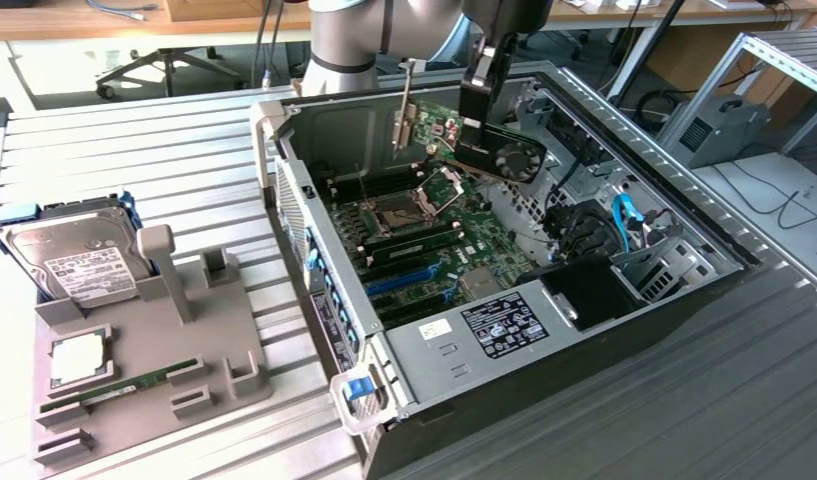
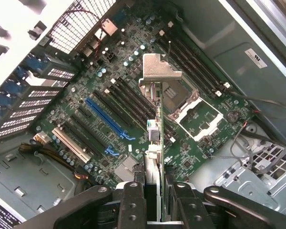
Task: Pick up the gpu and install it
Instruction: 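Insert the gpu into the slot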
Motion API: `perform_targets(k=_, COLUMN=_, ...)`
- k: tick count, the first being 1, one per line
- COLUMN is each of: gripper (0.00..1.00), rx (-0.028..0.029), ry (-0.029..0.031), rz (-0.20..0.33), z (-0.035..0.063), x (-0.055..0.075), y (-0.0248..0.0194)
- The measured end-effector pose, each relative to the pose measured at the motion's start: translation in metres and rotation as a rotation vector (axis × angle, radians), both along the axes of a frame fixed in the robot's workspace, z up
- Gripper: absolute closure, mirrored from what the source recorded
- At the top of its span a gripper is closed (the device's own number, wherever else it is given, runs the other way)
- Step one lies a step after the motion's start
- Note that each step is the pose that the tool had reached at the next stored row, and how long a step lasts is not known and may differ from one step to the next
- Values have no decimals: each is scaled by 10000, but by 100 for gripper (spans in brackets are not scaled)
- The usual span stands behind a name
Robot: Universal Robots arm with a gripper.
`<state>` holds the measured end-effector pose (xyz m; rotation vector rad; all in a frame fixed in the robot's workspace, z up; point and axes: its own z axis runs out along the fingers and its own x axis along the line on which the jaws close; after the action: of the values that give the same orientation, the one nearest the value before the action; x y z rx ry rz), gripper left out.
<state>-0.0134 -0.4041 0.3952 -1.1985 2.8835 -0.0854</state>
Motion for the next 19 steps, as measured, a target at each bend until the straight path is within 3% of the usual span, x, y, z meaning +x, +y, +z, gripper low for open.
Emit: perform_targets(k=19, gripper=73, rx=-1, ry=1, rz=821, z=-3, x=0, y=0)
